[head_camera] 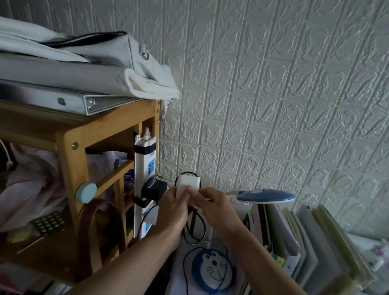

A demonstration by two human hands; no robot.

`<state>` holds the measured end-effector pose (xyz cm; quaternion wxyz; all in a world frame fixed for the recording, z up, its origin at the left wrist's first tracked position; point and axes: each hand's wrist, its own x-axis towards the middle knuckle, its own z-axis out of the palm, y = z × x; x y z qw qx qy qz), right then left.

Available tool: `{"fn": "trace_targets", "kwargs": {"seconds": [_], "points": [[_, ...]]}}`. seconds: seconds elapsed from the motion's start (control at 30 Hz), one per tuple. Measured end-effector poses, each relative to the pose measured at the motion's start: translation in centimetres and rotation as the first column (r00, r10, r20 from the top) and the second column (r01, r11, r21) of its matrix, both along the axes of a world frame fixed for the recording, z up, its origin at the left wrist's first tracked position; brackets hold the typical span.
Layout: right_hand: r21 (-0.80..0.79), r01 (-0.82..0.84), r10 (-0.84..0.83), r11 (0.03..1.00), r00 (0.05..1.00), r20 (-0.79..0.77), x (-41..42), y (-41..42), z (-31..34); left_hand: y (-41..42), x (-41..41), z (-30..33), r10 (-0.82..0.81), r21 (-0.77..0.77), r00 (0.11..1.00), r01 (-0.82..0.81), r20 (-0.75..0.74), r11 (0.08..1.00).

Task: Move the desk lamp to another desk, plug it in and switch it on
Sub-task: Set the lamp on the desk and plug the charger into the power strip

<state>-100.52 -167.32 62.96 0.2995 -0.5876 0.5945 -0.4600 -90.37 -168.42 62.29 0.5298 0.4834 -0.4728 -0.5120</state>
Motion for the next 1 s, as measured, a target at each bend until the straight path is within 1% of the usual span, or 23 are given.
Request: {"fn": "trace_targets", "kwargs": {"seconds": [0.03, 0.1, 0.17, 0.23, 0.33, 0.43, 0.47, 0.53, 0.6, 0.67, 0.73, 0.87, 1.0], "points": [[0.012, 0.013, -0.013, 1.0, 1.0, -0.016, 0.1, 0.0, 0.0, 0.0, 0.1, 0.0, -0.002, 0.01, 1.0, 0.001, 0.009, 1.0], [0.041, 0.024, -0.024, 0.999, 1.0, 0.008, 0.1, -0.1, 0.1, 0.0, 0.3, 0.2, -0.002, 0.056, 1.0, 0.002, -0.005, 0.998], [0.075, -0.01, 0.003, 0.997, 0.995, 0.097, 0.2, -0.1, 0.1, 0.1, 0.7, 0.4, -0.005, 0.084, 1.0, 0.007, -0.026, 0.996], [0.071, -0.04, 0.029, 0.997, 0.987, 0.16, 0.2, -0.2, 0.5, 0.0, 1.1, 0.5, 0.001, 0.07, 1.0, -0.001, 0.003, 0.998], [0.013, -0.05, 0.045, 0.999, 0.973, 0.228, 0.3, -0.3, 0.8, -0.3, 1.7, 0.3, 0.018, 0.032, 0.997, -0.02, 0.077, 0.999], [-0.013, -0.008, 0.011, 1.0, 0.967, 0.256, 0.5, -0.5, 1.1, -0.6, 2.6, -0.5, -0.037, 0.03, 0.968, 0.031, 0.247, 0.999], [-0.023, 0.006, 0.0, 1.0, 0.961, 0.277, 0.5, -0.7, 1.1, -0.7, 2.9, -0.9, -0.051, 0.029, 0.944, 0.044, 0.327, 0.999], [-0.016, 0.045, -0.037, 0.999, 0.946, 0.323, 0.7, -1.1, 1.1, -0.7, 3.5, -1.7, -0.054, 0.01, 0.868, 0.057, 0.494, 0.998], [0.004, 0.058, -0.055, 0.998, 0.927, 0.371, 1.0, -1.3, 1.2, -0.5, 3.7, -2.1, -0.067, -0.012, 0.794, 0.094, 0.605, 0.995], [0.021, 0.051, -0.055, 0.998, 0.913, 0.403, 1.2, -1.6, 1.2, -0.3, 4.1, -2.4, -0.08, -0.036, 0.745, 0.139, 0.662, 0.99], [0.019, 0.069, -0.071, 0.997, 0.905, 0.42, 1.0, -2.0, 1.5, -0.2, 4.6, -2.5, -0.12, -0.02, 0.717, 0.184, 0.687, 0.983], [-0.013, 0.094, -0.077, 0.995, 0.886, 0.457, 0.6, -2.7, 2.1, 0.4, 5.7, -2.5, -0.17, 0.027, 0.555, 0.257, 0.814, 0.966], [-0.019, 0.074, -0.058, 0.997, 0.898, 0.436, 1.1, -3.1, 2.1, 1.2, 6.0, -1.8, -0.129, 0.037, 0.409, 0.226, 0.903, 0.973]]}}
